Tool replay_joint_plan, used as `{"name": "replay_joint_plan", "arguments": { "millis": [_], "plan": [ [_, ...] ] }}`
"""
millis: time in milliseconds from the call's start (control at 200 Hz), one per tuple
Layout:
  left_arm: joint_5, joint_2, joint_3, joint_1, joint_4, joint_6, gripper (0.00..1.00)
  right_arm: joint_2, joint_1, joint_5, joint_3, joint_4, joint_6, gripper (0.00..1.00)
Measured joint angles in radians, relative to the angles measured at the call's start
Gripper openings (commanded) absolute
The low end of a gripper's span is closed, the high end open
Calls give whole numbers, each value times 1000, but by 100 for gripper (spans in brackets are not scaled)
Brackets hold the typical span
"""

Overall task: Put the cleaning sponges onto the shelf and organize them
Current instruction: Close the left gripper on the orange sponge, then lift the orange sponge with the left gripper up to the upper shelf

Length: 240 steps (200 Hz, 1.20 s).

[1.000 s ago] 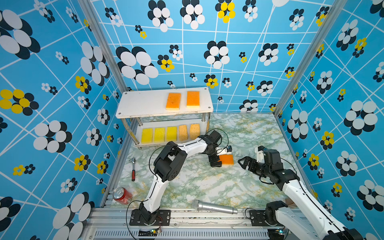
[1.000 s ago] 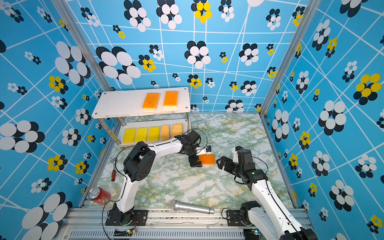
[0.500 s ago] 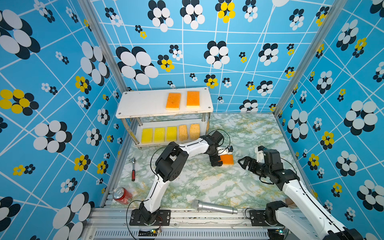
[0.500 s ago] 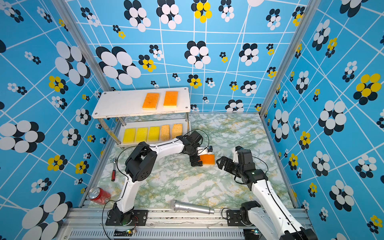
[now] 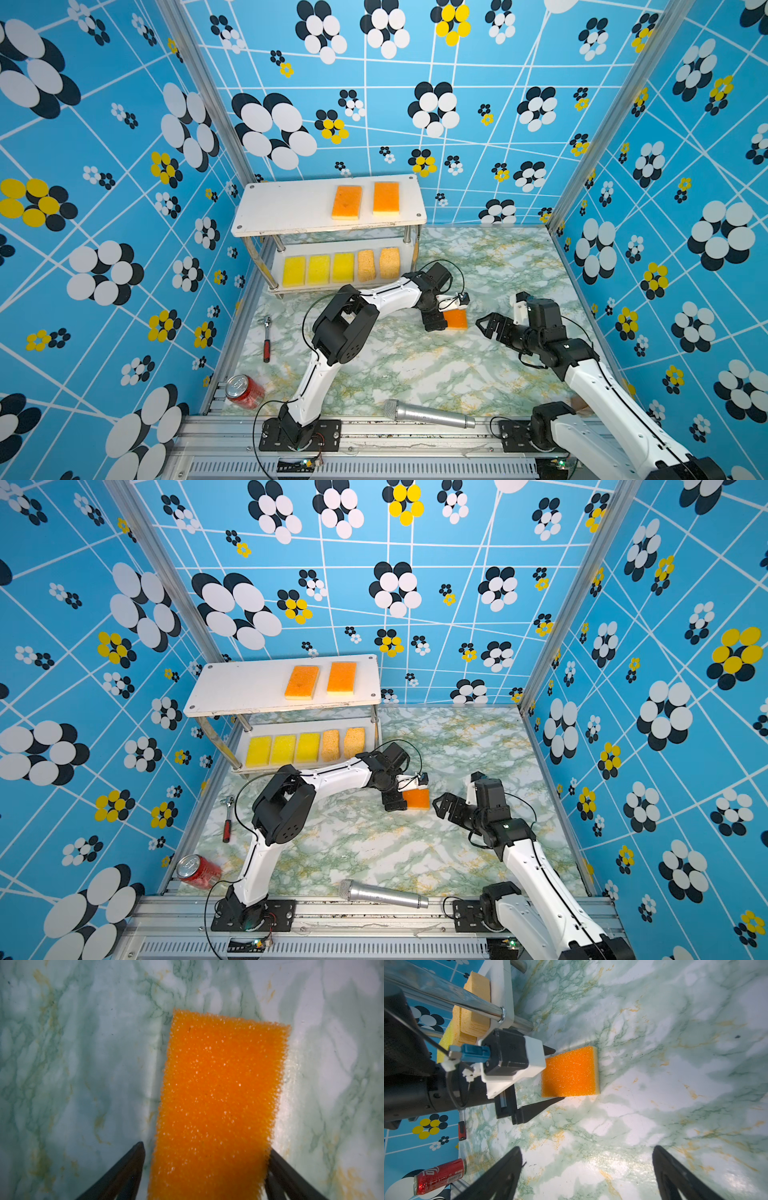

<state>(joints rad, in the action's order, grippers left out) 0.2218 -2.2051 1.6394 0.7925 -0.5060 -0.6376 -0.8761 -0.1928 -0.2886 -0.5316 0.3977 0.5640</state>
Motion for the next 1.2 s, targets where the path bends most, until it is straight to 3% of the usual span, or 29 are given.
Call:
{"name": "replay_joint_plan", "arguments": {
  "millis": [575,900,1200],
  "plan": [
    [13,17,-23,-5,13,92,55,0,0,9,0,0,0,99],
    [24,68,-74,-6,4,145,54,0,3,19,10,0,0,99],
    [20,206,-110,-16,4,233,55,-13,6,19,21,-2,0,99]
  ]
}}
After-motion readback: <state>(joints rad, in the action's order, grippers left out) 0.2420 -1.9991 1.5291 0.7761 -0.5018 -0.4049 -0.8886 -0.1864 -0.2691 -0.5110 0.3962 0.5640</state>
